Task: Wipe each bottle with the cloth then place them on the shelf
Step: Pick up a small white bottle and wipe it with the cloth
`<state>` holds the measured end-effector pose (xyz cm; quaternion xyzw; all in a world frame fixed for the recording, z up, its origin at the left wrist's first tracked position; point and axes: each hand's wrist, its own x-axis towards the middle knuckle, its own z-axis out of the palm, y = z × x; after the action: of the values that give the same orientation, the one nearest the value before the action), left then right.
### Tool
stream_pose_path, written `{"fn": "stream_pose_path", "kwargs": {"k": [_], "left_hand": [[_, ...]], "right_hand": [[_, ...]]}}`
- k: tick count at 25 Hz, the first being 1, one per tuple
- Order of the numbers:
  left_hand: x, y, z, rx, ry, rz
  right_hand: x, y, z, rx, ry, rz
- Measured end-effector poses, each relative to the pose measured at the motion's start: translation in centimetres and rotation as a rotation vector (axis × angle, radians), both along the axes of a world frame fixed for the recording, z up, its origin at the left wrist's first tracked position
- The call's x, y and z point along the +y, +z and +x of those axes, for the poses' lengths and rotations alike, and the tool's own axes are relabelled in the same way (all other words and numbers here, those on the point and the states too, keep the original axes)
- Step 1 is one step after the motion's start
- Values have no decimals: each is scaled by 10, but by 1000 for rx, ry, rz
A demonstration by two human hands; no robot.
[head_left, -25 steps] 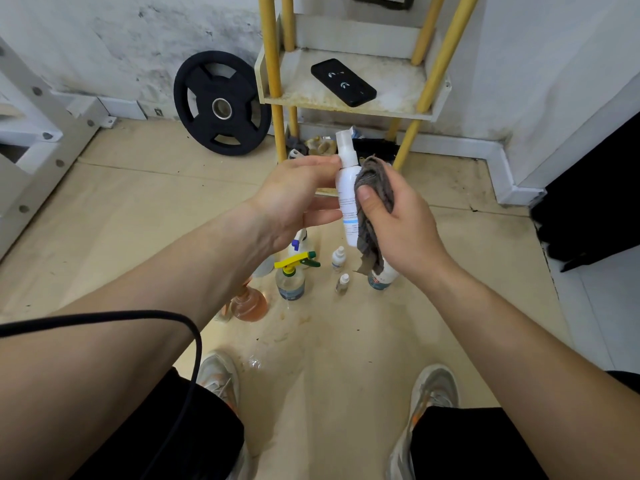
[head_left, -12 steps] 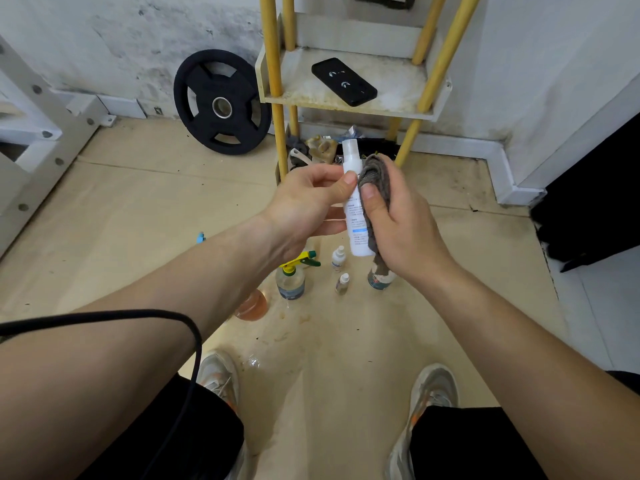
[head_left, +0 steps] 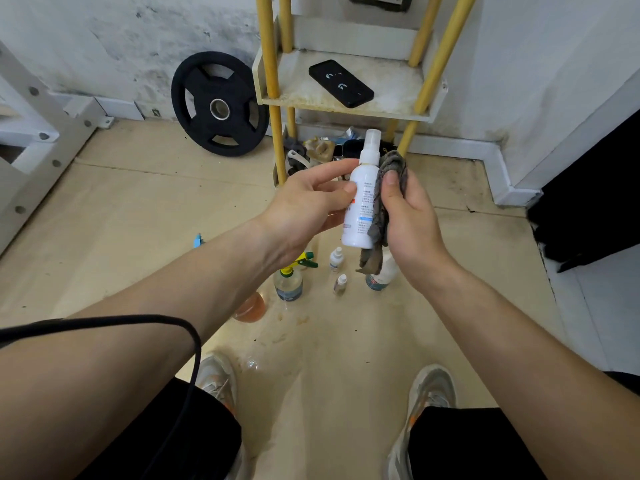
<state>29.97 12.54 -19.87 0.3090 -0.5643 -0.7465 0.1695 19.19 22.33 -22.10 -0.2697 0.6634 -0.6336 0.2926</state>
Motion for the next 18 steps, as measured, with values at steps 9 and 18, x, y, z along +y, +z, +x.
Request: {"fn": "stream_pose_path", "kwargs": {"k": [9, 18], "left_hand": [[4, -7, -1, 6, 140, -19], [-5, -4, 1, 91, 101, 163]], "right_hand": [[-1, -9, 14, 69, 22, 25], [-5, 10, 16, -171, -19, -113]]}}
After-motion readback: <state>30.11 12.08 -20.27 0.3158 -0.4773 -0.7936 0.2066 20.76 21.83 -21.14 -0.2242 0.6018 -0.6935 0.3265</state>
